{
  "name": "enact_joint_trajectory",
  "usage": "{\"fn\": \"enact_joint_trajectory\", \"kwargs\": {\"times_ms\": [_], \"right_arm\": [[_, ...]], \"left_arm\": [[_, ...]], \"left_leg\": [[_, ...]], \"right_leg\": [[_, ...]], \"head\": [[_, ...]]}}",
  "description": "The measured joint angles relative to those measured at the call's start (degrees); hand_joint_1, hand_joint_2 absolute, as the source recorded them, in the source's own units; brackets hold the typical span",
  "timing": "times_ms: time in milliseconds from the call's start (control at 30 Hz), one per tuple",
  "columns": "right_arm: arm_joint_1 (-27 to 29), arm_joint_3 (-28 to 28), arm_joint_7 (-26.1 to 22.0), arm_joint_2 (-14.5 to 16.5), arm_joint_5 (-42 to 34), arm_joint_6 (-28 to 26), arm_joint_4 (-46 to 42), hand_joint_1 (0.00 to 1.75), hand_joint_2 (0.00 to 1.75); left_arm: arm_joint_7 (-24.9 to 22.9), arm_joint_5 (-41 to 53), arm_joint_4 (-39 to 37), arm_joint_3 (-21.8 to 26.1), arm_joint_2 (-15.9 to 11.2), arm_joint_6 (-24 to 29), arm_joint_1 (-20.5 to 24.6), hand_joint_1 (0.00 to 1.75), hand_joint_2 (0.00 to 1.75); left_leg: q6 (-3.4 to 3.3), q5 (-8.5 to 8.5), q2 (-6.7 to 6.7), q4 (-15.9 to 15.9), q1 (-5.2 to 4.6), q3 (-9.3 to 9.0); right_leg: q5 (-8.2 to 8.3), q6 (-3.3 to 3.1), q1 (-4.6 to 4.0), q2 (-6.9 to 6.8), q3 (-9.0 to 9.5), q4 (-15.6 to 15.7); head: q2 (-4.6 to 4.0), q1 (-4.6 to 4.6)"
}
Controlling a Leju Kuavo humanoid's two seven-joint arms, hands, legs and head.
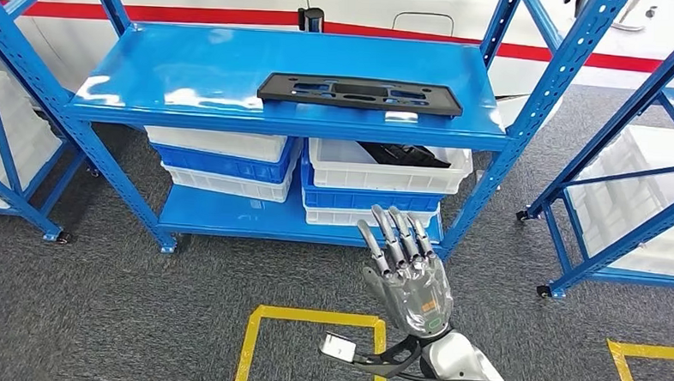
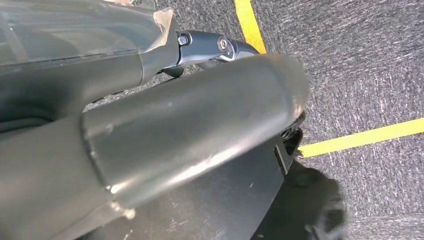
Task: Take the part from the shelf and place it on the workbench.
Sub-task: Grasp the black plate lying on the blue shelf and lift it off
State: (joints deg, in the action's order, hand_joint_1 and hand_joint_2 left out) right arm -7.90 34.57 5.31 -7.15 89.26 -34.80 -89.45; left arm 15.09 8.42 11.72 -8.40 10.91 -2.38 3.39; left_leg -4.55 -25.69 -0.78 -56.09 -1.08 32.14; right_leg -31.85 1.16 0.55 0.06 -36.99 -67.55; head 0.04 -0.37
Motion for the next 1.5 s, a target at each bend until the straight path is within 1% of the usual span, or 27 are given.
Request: {"fn": "enact_joint_trajectory", "kwargs": {"times_ms": [67,100,133,200,267,333,400,467,533,567,600,633,700,733,800,900,967,1033,1067,1100,1133,1200,1267,1300,1400,1433,1500], "right_arm": [[0.07,0.00,0.00,-0.10,-0.36,-0.04,0.13,0.00,1.75],[0.08,-0.02,0.00,-0.18,-0.49,-0.06,0.19,0.00,1.75],[0.07,-0.03,0.00,-0.24,-0.61,-0.08,0.24,0.00,1.75],[0.00,-0.08,0.00,-0.30,-0.81,-0.12,0.26,0.00,1.75],[-0.01,-0.13,0.00,-0.32,-1.11,-0.15,0.26,0.00,1.75],[0.01,-0.20,0.00,-0.37,-1.42,-0.20,0.27,0.00,1.75],[-0.04,-0.27,-0.03,-0.40,-1.61,-0.23,0.27,0.00,1.75],[-0.05,-0.32,-0.08,-0.40,-1.75,-0.26,0.28,0.00,1.75],[-0.02,-0.34,-0.09,-0.44,-1.87,-0.27,0.31,0.00,1.75],[0.00,-0.34,-0.09,-0.46,-1.91,-0.28,0.33,0.00,1.75],[0.00,-0.33,-0.09,-0.48,-1.95,-0.28,0.34,0.00,1.75],[-0.01,-0.33,-0.09,-0.47,-1.97,-0.28,0.34,0.00,1.75],[-0.04,-0.34,-0.10,-0.46,-2.01,-0.28,0.34,0.00,1.75],[-0.08,-0.37,-0.10,-0.46,-2.01,-0.28,0.34,0.00,1.75],[-0.11,-0.40,-0.10,-0.46,-2.02,-0.30,0.34,0.00,1.75],[-0.20,-0.41,-0.19,-0.46,-2.09,-0.32,0.33,0.00,1.75],[-0.30,-0.43,-0.22,-0.48,-2.16,-0.34,0.33,0.00,1.75],[-0.27,-0.43,-0.23,-0.52,-2.20,-0.34,0.40,0.00,1.75],[-0.20,-0.43,-0.23,-0.54,-2.21,-0.34,0.46,0.00,1.75],[-0.14,-0.43,-0.24,-0.57,-2.21,-0.34,0.52,0.00,1.75],[-0.10,-0.43,-0.24,-0.61,-2.21,-0.34,0.56,0.00,1.75],[-0.09,-0.43,-0.24,-0.69,-2.22,-0.34,0.60,0.00,1.75],[-0.09,-0.43,-0.24,-0.71,-2.23,-0.36,0.59,0.00,1.75],[-0.08,-0.43,-0.25,-0.71,-2.24,-0.36,0.59,0.00,1.75],[-0.11,-0.43,-0.26,-0.68,-2.25,-0.37,0.60,0.00,1.75],[-0.15,-0.42,-0.26,-0.62,-2.25,-0.37,0.60,0.00,1.75],[-0.25,-0.37,-0.26,-0.45,-2.24,-0.37,0.61,0.00,1.75]], "left_arm": [[0.01,-0.04,0.00,-0.01,0.00,-0.01,-0.02,0.00,0.00],[0.02,-0.07,0.00,-0.02,0.00,-0.01,-0.02,0.00,0.00],[0.02,-0.09,0.00,-0.02,0.01,-0.02,-0.03,0.00,0.00],[0.04,-0.17,0.00,-0.02,-0.03,-0.03,-0.01,0.00,0.00],[0.10,-0.32,0.00,-0.02,-0.11,-0.03,0.03,0.00,0.00],[0.16,-0.48,0.00,-0.02,-0.20,-0.03,0.06,0.00,0.00],[0.19,-0.56,0.00,-0.02,-0.28,-0.03,0.08,0.00,0.00],[0.22,-0.57,0.00,-0.03,-0.35,-0.02,0.10,0.00,0.00],[0.25,-0.58,0.00,-0.04,-0.42,-0.01,0.18,0.00,0.00],[0.26,-0.59,0.00,-0.04,-0.45,0.00,0.21,0.00,0.00],[0.25,-0.60,0.00,-0.04,-0.48,0.01,0.27,0.00,0.00],[0.23,-0.60,0.00,-0.04,-0.50,0.01,0.30,0.00,0.00],[0.19,-0.60,-0.01,-0.04,-0.57,0.02,0.30,0.00,0.00],[0.18,-0.60,-0.01,-0.04,-0.59,0.02,0.28,0.00,0.00],[0.20,-0.60,-0.02,-0.05,-0.57,0.02,0.26,0.00,0.00],[0.21,-0.63,-0.02,-0.14,-0.45,0.00,0.27,0.00,0.00],[0.21,-0.66,-0.02,-0.19,-0.34,0.00,0.27,0.00,0.00],[0.21,-0.66,-0.02,-0.21,-0.27,0.00,0.26,0.00,0.00],[0.21,-0.66,-0.02,-0.22,-0.22,0.01,0.25,0.00,0.00],[0.21,-0.66,-0.02,-0.23,-0.20,0.00,0.24,0.00,0.00],[0.21,-0.66,-0.02,-0.23,-0.15,0.00,0.23,0.00,0.00],[0.21,-0.67,-0.02,-0.24,-0.01,0.00,0.23,0.00,0.00],[0.21,-0.72,-0.02,-0.24,0.16,0.02,0.25,0.00,0.00],[0.21,-0.76,-0.02,-0.24,0.20,0.02,0.25,0.00,0.00],[0.21,-1.02,-0.02,-0.24,0.11,0.07,0.27,0.00,0.00],[0.21,-1.10,-0.02,-0.24,0.09,0.09,0.28,0.00,0.00],[0.22,-1.21,-0.02,-0.23,0.04,0.19,0.29,0.00,0.00]], "left_leg": [[0.06,-0.02,-0.01,-0.04,0.04,0.10],[0.15,-0.07,-0.04,-0.09,0.10,0.09],[0.32,-0.16,-0.08,-0.21,0.19,0.06],[1.03,-0.63,-0.19,-0.92,0.29,0.13],[1.84,-1.13,-0.27,-1.75,0.20,0.44],[2.32,-1.24,-0.34,-1.98,0.27,0.62],[2.89,-1.93,-0.25,-2.82,0.52,0.95],[3.75,-4.78,0.02,-7.39,0.81,2.94],[4.45,-8.27,0.26,-14.94,1.12,6.46],[4.63,-8.99,0.33,-17.54,1.26,7.72],[4.70,-8.57,0.37,-18.13,1.38,8.05],[4.68,-7.09,0.39,-16.39,1.49,7.26],[4.49,-3.20,0.39,-8.63,1.63,3.54],[4.31,-1.97,0.37,-5.15,1.54,1.95],[3.86,-1.52,0.29,-2.22,1.14,0.77],[2.43,-1.02,0.26,-1.44,0.83,0.60],[1.42,-0.50,0.42,-0.69,0.86,0.26],[0.94,-0.45,0.54,-0.63,0.52,0.28],[0.84,-0.47,0.53,-0.64,0.33,0.30],[0.75,-0.48,0.48,-0.66,0.13,0.29],[0.71,-0.49,0.40,-0.68,-0.05,0.24],[0.66,-0.56,0.23,-0.73,-0.35,0.06],[0.76,-0.80,0.15,-1.00,-0.83,0.08],[0.83,-0.90,0.14,-1.12,-0.99,0.15],[1.25,-1.21,0.15,-1.44,-1.12,0.29],[1.70,-1.81,0.17,-2.19,-1.04,0.56],[3.07,-4.53,0.22,-6.55,-0.36,2.51]], "right_leg": [[-1.85,0.30,0.27,-0.01,-2.93,-5.95],[-1.42,0.81,0.45,-0.02,-2.86,-5.81],[-0.21,1.45,0.69,-0.04,-1.69,-3.46],[2.80,2.55,1.17,-0.02,2.30,4.48],[4.12,2.24,1.24,0.19,4.53,8.85],[4.23,1.26,1.07,0.38,4.68,9.14],[4.38,0.63,1.23,0.36,4.71,9.21],[4.43,0.08,1.44,0.26,4.75,9.28],[4.40,-0.14,1.43,0.09,4.71,9.28],[4.39,-0.15,1.44,0.03,4.70,9.28],[4.38,-0.14,1.46,0.01,4.73,9.28],[4.38,-0.13,1.50,0.03,4.78,9.28],[4.37,-0.09,1.54,0.09,4.91,9.29],[4.35,0.01,1.44,0.11,4.88,9.29],[4.41,0.44,1.22,0.08,4.70,9.40],[4.29,1.44,1.12,-0.01,4.39,9.36],[2.20,1.20,1.05,-0.05,2.58,5.54],[-1.11,0.53,0.98,-0.06,-1.12,-2.20],[-2.16,0.46,0.88,-0.05,-2.75,-5.52],[-2.31,0.59,0.72,-0.05,-3.45,-6.91],[-1.58,0.82,0.50,-0.05,-3.02,-6.03],[1.49,1.05,0.01,-0.06,0.48,1.15],[4.07,0.54,-0.36,-0.05,3.79,8.04],[4.68,0.20,-0.46,-0.05,4.55,9.71],[5.08,-0.37,0.14,-0.02,4.78,10.30],[5.16,-0.49,0.50,-0.02,4.88,10.41],[5.26,-0.67,1.03,-0.05,5.03,10.53]], "head": [[0.00,0.04],[0.00,0.04],[0.00,0.05],[0.00,0.09],[0.00,0.09],[0.00,0.06],[0.00,-0.02],[0.00,-0.33],[0.00,-0.52],[0.00,-0.52],[0.00,-0.53],[0.00,-0.52],[0.00,-0.52],[0.00,-0.52],[0.00,-0.50],[0.00,-0.46],[0.00,-0.33],[0.00,-0.20],[0.00,-0.19],[0.00,-0.18],[0.00,-0.14],[0.00,-0.07],[0.00,-0.08],[0.00,-0.11],[0.00,-0.07],[0.00,-0.22],[0.00,-0.69]]}}
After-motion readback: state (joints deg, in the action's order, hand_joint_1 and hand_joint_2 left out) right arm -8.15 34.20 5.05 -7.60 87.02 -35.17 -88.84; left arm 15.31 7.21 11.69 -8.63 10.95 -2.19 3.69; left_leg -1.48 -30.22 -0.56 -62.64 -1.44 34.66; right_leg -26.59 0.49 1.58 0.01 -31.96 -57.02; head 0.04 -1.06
